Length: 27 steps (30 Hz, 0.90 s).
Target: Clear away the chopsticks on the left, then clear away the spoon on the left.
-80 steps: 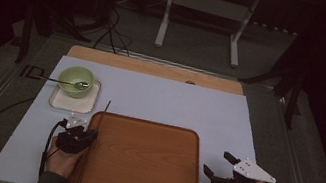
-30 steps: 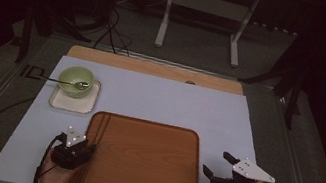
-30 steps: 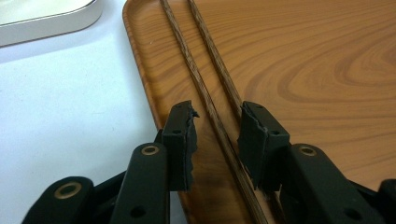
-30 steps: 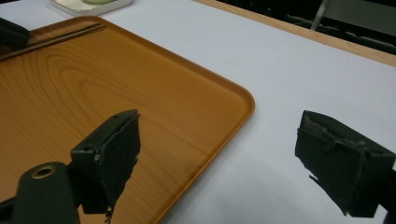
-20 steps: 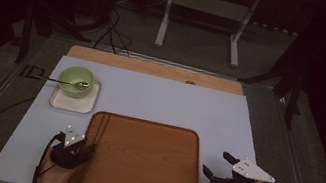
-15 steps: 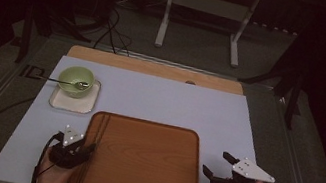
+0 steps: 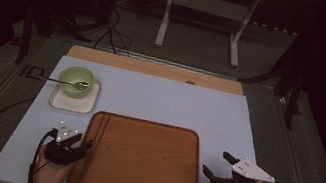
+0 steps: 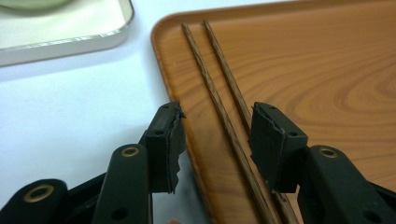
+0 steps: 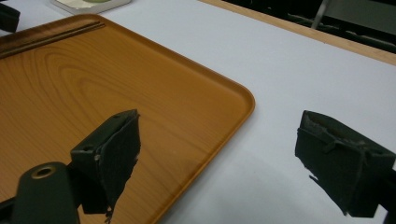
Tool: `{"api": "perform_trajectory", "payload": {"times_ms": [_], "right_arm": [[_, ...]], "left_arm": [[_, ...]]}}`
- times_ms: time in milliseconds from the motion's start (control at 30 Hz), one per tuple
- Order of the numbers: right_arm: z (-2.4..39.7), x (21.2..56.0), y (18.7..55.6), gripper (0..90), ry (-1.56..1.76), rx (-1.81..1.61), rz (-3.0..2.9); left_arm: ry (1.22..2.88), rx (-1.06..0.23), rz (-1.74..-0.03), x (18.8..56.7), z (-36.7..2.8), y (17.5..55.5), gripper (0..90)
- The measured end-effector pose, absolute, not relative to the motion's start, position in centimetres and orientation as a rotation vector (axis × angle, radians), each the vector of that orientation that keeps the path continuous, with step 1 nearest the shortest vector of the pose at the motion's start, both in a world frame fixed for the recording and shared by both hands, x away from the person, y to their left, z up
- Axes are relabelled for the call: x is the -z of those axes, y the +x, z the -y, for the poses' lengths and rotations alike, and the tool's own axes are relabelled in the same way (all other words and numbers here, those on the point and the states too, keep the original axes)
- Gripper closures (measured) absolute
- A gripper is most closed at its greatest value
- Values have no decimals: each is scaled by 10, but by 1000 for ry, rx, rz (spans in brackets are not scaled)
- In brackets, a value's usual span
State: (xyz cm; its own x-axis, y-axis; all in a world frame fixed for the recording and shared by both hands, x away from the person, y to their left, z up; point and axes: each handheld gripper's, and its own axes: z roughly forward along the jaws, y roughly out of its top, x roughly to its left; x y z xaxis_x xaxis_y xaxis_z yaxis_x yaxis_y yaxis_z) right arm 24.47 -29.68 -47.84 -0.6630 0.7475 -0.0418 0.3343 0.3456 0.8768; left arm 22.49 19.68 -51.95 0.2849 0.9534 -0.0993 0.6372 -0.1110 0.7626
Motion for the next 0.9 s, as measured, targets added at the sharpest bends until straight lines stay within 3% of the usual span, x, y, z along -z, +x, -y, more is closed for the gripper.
{"api": "perform_trajectory", "payload": {"times_ms": [900], "right_arm": [[298,478,244,137,947,-1263,-2170]], "left_arm": [[1729,-635,-1478,485,-218,260,467]]}}
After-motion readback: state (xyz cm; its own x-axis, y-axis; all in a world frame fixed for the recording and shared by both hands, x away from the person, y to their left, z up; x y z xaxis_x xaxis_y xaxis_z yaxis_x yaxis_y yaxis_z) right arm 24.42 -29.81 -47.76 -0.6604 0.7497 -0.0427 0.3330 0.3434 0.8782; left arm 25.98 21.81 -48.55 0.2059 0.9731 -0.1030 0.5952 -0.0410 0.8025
